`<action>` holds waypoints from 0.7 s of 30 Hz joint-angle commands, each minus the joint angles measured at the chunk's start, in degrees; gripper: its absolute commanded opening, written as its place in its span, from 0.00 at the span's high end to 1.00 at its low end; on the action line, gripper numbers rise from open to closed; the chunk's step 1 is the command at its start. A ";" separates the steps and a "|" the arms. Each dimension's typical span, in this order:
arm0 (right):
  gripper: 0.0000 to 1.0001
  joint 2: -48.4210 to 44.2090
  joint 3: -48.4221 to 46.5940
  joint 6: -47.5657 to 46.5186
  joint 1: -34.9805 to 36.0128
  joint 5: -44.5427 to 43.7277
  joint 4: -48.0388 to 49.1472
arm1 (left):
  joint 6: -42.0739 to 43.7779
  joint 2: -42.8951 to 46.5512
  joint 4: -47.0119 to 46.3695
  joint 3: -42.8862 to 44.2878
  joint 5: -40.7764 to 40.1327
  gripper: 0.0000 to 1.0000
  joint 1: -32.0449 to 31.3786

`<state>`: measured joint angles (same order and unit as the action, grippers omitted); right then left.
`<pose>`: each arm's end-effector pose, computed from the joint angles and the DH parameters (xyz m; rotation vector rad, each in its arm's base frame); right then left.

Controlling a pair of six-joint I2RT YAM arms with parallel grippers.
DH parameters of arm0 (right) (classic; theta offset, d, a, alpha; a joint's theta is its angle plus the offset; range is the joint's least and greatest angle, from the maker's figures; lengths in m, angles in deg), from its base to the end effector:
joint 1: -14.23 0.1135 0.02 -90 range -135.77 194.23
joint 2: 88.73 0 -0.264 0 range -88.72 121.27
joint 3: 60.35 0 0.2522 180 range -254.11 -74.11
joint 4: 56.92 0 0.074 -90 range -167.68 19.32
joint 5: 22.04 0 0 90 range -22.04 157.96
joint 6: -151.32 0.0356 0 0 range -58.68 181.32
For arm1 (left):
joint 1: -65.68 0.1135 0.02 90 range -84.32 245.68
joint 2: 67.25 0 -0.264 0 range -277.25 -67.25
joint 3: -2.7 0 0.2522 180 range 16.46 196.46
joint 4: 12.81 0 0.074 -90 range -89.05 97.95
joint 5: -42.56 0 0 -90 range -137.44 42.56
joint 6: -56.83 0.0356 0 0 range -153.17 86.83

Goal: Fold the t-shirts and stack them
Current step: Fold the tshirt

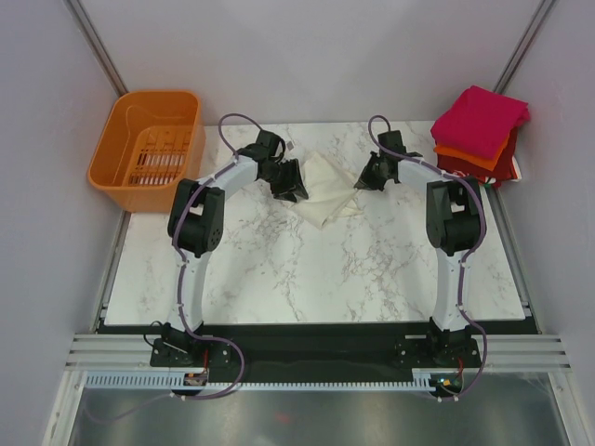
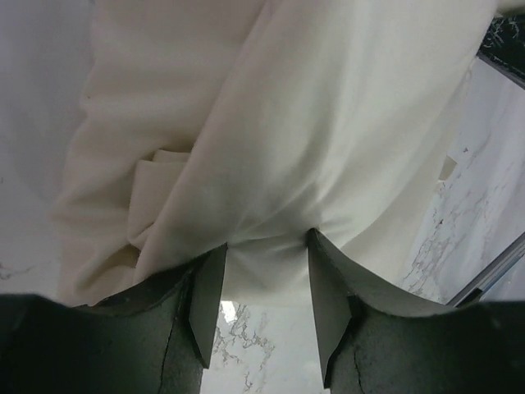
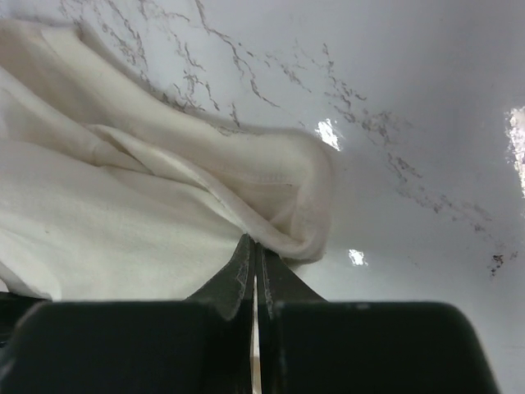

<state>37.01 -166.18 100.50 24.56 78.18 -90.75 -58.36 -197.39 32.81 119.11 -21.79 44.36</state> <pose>0.4670 0.0915 0.1540 0.5701 2.5200 0.5638 0.4502 -0.1922 0.1642 0.0771 2.7024 -0.8563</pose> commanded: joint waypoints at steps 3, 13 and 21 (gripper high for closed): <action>1.00 0.74 3.21 -1.56 -2.15 -0.99 1.09 | 1.55 -4.58 -2.41 1.32 -2.18 0.47 0.40; 1.00 -2.23 4.71 -1.65 -2.59 -1.25 1.36 | 1.99 4.53 -2.06 -0.52 -3.85 0.45 0.40; 0.58 -10.06 1.99 -6.04 -1.72 -6.60 -5.13 | 3.13 12.72 1.71 2.20 -4.73 0.35 0.40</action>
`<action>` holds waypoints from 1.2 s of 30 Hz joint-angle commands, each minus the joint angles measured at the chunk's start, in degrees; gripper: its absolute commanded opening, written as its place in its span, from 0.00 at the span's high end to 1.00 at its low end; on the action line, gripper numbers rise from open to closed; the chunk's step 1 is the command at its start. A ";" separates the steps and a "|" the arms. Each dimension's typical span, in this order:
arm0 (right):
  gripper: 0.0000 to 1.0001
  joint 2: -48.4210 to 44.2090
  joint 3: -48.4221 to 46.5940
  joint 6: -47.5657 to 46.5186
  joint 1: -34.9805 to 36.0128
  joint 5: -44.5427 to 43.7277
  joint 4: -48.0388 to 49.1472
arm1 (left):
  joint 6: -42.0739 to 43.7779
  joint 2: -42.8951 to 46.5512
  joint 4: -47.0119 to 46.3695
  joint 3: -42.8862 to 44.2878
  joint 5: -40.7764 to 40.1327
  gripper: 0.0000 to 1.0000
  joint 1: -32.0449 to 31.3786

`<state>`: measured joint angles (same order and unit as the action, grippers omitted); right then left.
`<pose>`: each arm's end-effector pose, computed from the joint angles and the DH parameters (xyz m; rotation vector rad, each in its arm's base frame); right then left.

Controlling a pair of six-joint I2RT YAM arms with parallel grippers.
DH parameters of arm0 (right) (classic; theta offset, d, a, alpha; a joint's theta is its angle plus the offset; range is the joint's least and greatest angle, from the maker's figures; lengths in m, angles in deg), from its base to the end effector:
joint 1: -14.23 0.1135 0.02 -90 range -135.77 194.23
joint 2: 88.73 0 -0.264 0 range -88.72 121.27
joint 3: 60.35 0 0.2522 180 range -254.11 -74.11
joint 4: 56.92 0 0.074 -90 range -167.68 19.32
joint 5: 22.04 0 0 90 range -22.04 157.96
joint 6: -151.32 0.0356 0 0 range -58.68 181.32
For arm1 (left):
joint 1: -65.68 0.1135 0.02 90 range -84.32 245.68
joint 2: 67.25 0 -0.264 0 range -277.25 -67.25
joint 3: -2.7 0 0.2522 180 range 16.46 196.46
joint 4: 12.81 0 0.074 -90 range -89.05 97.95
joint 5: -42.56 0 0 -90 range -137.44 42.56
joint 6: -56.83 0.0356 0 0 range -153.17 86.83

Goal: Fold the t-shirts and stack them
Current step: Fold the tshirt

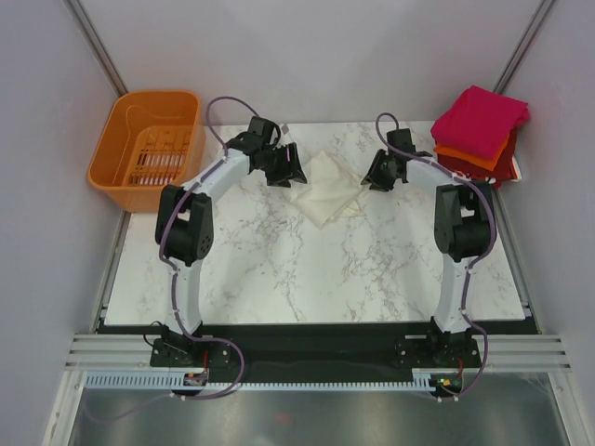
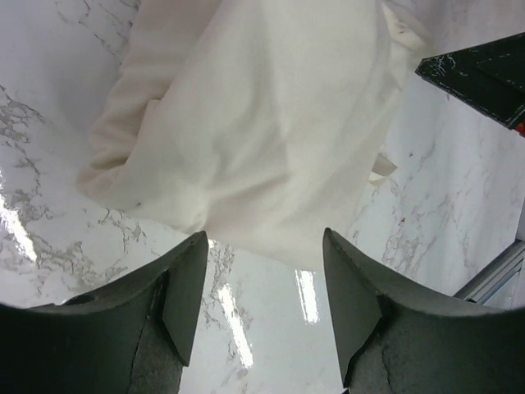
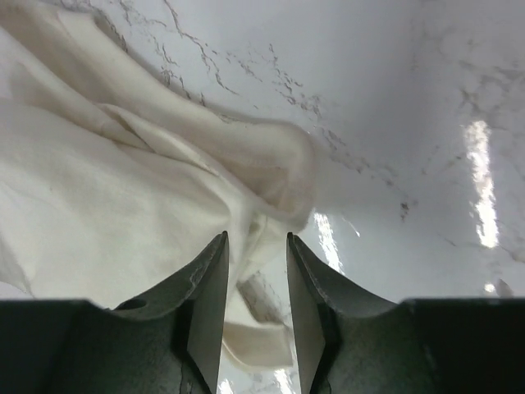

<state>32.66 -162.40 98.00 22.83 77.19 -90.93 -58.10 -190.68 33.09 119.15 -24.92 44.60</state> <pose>0.4546 0.0745 0.1678 0.5554 2.5033 0.5178 0.4432 -0.1855 0.2179 0.0856 2.5826 -0.8108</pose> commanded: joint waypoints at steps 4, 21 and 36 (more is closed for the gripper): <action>0.57 -10.36 -3.90 -7.41 2.12 -8.79 -9.10 | 2.87 8.65 2.22 0.40 -2.48 0.34 0.16; 0.79 -2.38 -2.86 -0.74 15.48 20.74 5.66 | 4.54 9.54 6.27 0.48 -6.00 0.35 1.04; 0.81 3.16 10.86 -2.23 12.76 26.19 15.16 | 4.10 -12.52 6.27 17.71 -0.90 0.38 1.30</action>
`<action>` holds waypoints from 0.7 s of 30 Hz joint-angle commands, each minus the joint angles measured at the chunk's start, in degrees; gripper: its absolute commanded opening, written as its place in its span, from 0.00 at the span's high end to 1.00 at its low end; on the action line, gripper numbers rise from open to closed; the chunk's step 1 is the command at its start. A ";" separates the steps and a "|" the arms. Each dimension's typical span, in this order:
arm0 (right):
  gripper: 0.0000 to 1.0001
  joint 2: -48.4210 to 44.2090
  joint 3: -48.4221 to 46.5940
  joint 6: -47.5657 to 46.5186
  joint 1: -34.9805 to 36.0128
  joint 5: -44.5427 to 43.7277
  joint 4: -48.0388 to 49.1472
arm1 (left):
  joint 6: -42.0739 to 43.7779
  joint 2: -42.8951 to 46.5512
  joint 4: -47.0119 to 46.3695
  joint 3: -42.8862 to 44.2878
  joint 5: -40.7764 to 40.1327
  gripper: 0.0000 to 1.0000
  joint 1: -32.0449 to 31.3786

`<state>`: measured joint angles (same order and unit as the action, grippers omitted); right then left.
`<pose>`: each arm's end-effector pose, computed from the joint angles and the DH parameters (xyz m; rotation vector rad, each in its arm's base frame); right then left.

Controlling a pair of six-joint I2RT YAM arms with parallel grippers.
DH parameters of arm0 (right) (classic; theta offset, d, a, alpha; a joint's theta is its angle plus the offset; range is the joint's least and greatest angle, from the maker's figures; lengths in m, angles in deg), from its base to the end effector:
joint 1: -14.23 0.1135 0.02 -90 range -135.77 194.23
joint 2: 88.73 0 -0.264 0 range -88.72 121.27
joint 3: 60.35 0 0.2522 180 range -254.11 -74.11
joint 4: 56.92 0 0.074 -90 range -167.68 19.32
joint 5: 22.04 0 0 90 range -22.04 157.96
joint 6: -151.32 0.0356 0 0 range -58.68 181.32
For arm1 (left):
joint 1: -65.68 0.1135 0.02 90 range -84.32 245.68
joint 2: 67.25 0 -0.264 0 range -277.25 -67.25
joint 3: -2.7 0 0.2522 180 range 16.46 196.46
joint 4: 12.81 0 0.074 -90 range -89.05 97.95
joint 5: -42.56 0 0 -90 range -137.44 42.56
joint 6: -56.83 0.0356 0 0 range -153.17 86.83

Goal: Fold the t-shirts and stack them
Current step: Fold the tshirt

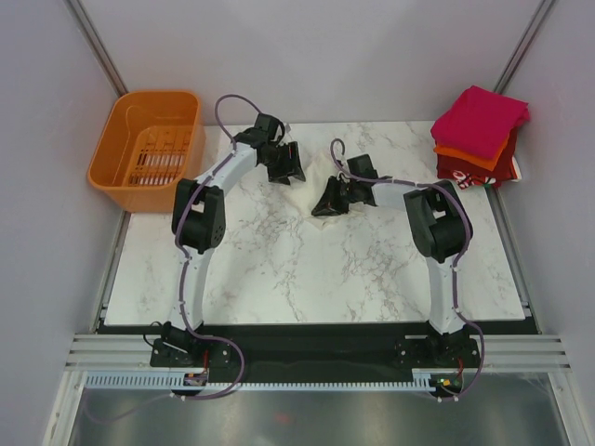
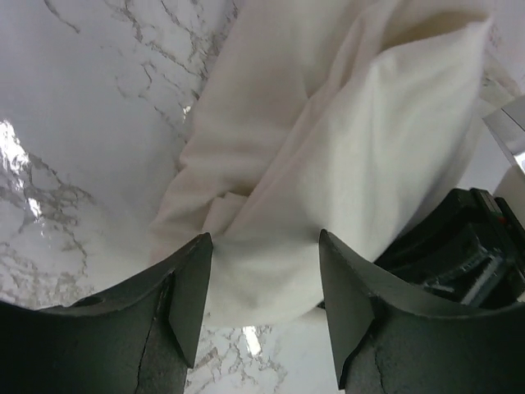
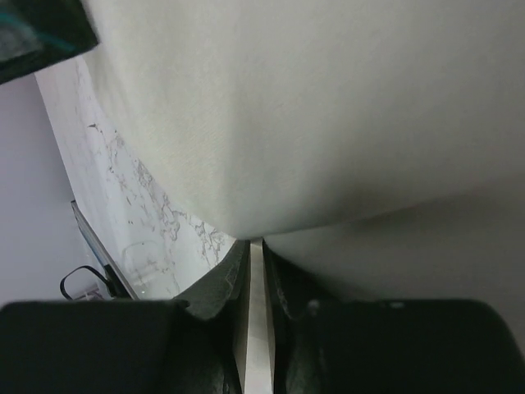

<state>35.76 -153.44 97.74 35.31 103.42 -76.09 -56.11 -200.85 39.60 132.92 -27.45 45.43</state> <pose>0.4126 0.1812 0.1201 0.0515 2.6014 1.1702 0.4782 -0.1894 0.2009 0.0805 2.6221 -0.7259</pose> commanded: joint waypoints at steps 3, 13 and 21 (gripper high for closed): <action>0.80 -0.73 3.21 -2.67 0.28 0.04 -1.18 | 1.93 -5.70 -0.16 5.09 1.81 0.38 1.44; 0.73 -10.03 11.13 -5.30 0.45 -1.18 -4.78 | 3.78 -3.78 0.98 2.80 -4.42 0.39 2.32; 0.61 -17.44 -3.62 -10.41 0.45 -4.09 -18.05 | 4.30 6.76 7.30 3.33 -12.78 0.36 2.67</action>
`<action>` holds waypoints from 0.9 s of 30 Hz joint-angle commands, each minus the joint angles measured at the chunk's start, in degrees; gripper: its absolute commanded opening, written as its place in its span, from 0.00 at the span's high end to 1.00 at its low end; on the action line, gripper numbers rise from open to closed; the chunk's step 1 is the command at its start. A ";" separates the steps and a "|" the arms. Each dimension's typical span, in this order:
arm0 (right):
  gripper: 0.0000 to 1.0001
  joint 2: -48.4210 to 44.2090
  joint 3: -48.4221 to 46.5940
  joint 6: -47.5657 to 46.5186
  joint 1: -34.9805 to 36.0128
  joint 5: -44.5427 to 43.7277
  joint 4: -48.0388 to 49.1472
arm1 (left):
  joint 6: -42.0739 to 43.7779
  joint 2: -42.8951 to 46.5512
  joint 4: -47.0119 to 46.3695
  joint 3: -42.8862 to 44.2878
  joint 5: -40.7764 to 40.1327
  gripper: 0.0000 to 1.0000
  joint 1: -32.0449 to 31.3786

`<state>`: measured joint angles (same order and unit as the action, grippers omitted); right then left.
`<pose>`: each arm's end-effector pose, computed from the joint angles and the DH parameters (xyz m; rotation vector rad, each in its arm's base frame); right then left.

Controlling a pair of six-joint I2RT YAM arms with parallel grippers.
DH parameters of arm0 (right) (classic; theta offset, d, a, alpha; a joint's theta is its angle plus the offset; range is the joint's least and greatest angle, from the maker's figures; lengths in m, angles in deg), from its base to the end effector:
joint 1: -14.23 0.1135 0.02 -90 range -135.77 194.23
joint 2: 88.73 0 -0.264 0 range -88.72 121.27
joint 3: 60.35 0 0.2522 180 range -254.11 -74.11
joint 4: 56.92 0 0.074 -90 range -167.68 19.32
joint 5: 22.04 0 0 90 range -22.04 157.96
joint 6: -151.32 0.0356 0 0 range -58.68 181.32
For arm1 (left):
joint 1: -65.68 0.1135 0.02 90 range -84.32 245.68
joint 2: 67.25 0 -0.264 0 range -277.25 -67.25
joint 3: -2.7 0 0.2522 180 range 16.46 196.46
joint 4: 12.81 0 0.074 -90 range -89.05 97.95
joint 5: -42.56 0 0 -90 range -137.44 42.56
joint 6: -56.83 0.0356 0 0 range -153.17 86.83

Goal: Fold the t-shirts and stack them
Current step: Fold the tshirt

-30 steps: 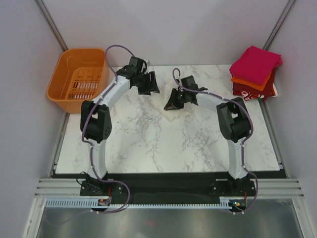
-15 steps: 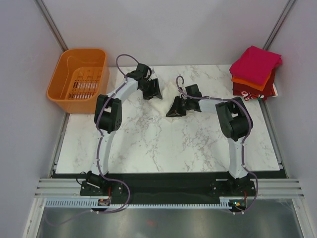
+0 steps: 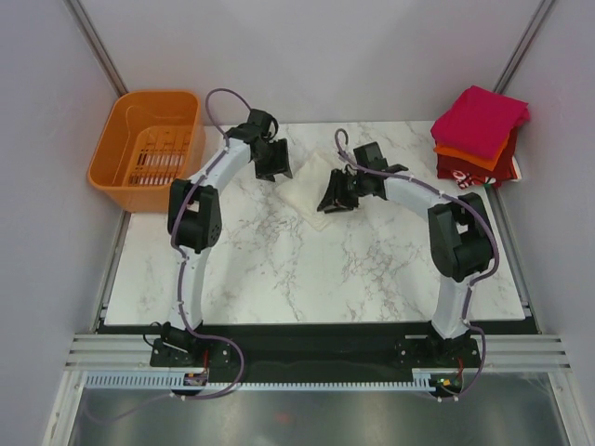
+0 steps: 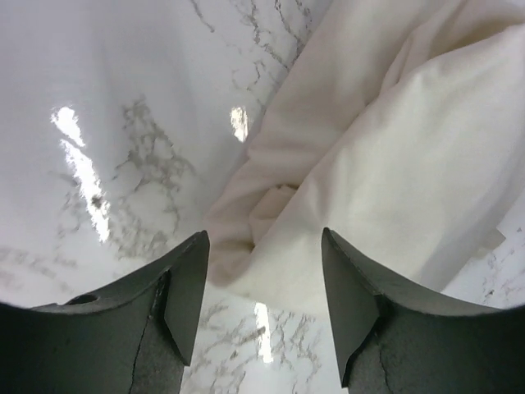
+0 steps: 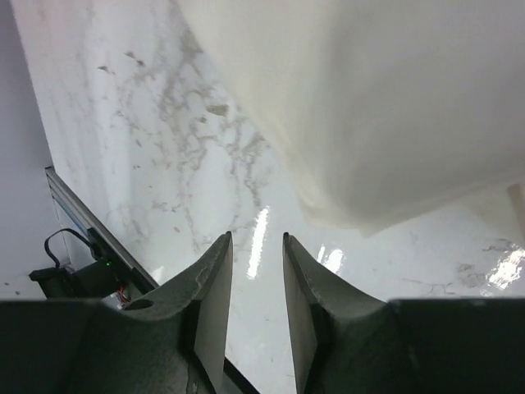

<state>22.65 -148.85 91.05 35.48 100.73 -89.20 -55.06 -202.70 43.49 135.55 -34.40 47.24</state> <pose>0.3733 0.1658 0.1760 -0.0477 2.6504 1.0570 0.4872 -0.1709 0.1942 0.0045 2.6594 -0.5401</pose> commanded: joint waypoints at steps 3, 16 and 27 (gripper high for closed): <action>0.60 -1.00 -17.87 -3.46 -0.60 -0.96 -7.66 | 5.62 14.16 7.19 0.27 -6.88 0.33 0.95; 0.60 30.64 -53.83 4.71 -5.70 2.20 -7.40 | 7.48 36.75 7.83 -26.18 -9.53 0.31 0.86; 0.60 42.35 -59.29 9.73 -8.86 2.12 1.74 | 5.89 35.70 5.36 -28.47 -8.73 0.33 0.86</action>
<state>63.72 -205.00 99.82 27.29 104.21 -91.02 -49.51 -167.06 51.23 107.85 -43.01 48.18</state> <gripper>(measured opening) 0.397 0.673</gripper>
